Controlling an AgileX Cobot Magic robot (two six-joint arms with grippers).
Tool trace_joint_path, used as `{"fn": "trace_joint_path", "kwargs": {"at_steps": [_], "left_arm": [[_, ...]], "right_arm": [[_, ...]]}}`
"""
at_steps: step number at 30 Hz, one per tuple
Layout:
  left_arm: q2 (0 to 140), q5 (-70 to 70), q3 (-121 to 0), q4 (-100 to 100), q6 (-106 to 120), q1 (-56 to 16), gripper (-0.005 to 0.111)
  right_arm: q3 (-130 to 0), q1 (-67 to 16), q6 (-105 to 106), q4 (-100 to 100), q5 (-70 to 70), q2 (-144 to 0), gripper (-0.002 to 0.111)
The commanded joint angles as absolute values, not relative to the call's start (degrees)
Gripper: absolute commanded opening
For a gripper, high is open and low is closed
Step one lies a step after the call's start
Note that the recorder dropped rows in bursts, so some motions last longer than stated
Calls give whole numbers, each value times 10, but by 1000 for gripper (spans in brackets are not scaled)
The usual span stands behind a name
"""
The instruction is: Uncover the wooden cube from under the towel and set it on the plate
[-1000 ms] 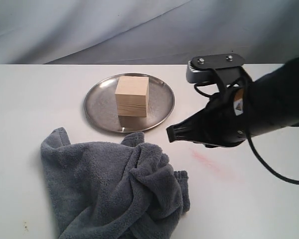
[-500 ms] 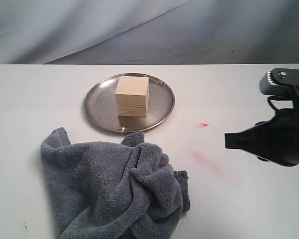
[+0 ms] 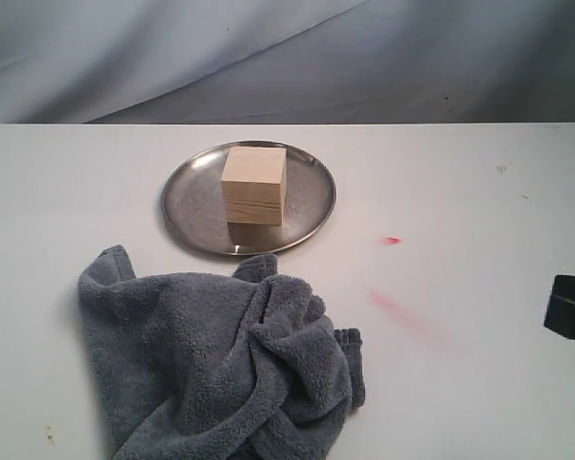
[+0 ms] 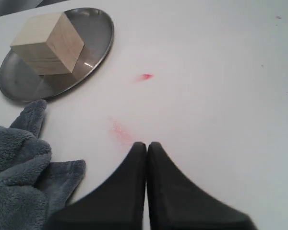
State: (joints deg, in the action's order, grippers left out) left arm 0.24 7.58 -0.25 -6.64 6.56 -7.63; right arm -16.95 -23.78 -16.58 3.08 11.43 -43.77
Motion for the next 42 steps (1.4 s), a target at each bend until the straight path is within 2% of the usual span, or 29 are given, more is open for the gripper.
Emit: {"fn": "trace_joint_path", "kwargs": {"at_steps": [1, 12, 29, 42], "left_arm": [[0, 76, 0, -67, 64, -79, 0], [0, 76, 0, -67, 64, -79, 0], [0, 76, 0, -67, 64, -79, 0], [0, 76, 0, -67, 64, -79, 0]], "right_arm": [[-125, -205, -144, 38, 105, -360, 0], [-46, -158, -107, 57, 88, -175, 0], [0, -118, -53, 57, 80, 0, 0], [0, -111, -11, 50, 77, 0, 0]]}}
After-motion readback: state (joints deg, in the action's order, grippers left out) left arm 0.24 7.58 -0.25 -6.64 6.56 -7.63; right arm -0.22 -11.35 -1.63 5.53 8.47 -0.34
